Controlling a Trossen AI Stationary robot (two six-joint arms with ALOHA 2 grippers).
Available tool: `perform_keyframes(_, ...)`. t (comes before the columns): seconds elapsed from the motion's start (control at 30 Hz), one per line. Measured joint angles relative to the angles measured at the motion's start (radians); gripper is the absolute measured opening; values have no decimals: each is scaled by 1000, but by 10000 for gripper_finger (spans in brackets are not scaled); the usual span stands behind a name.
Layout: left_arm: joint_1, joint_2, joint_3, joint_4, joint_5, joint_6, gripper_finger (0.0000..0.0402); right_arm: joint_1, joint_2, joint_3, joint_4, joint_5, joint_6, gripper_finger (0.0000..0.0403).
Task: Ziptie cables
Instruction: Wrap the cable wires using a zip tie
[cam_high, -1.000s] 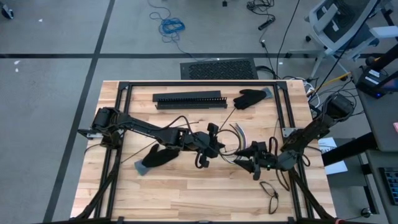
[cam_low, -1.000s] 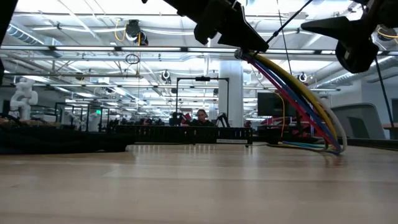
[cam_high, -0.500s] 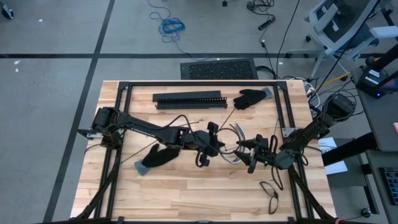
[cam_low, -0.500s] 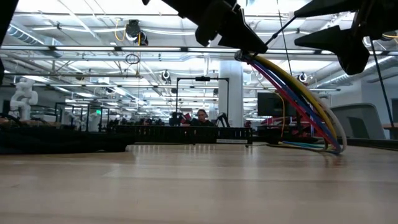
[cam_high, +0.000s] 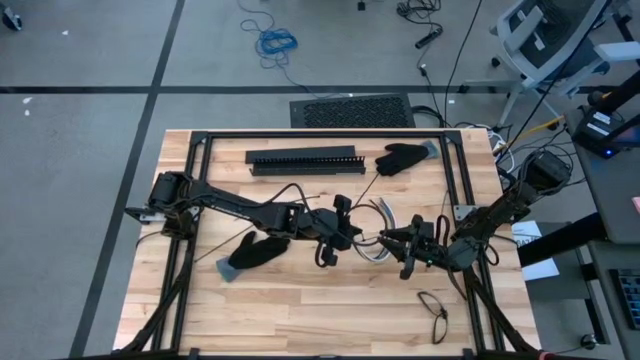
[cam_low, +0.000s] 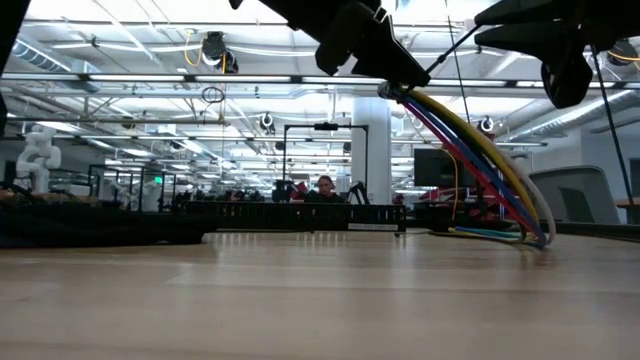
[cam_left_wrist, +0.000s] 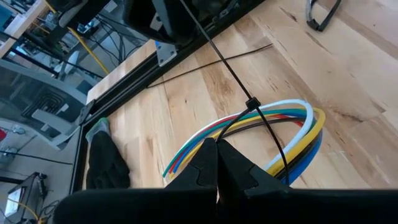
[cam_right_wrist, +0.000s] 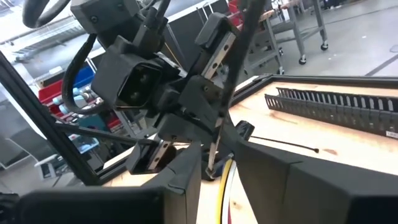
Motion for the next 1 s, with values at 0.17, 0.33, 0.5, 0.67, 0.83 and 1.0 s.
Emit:
perform_keyframes(0.17,0,0,0,-1,0,0,0,0,0,0,38,0,-50,92)
perform_keyframes(0.33,0,0,0,-2,0,0,0,0,0,0,39,0,-43,65)
perform_keyframes(0.5,0,0,0,-3,0,0,0,0,0,0,41,0,-41,11)
perform_keyframes(0.67,0,0,0,-3,0,-1,0,0,0,0,63,-2,-42,3)
perform_keyframes(0.83,0,0,2,-40,0,-2,0,0,0,0,86,-1,-41,1)
perform_keyframes(1.0,-5,0,2,-65,1,-2,0,0,1,-2,86,-2,-27,1)
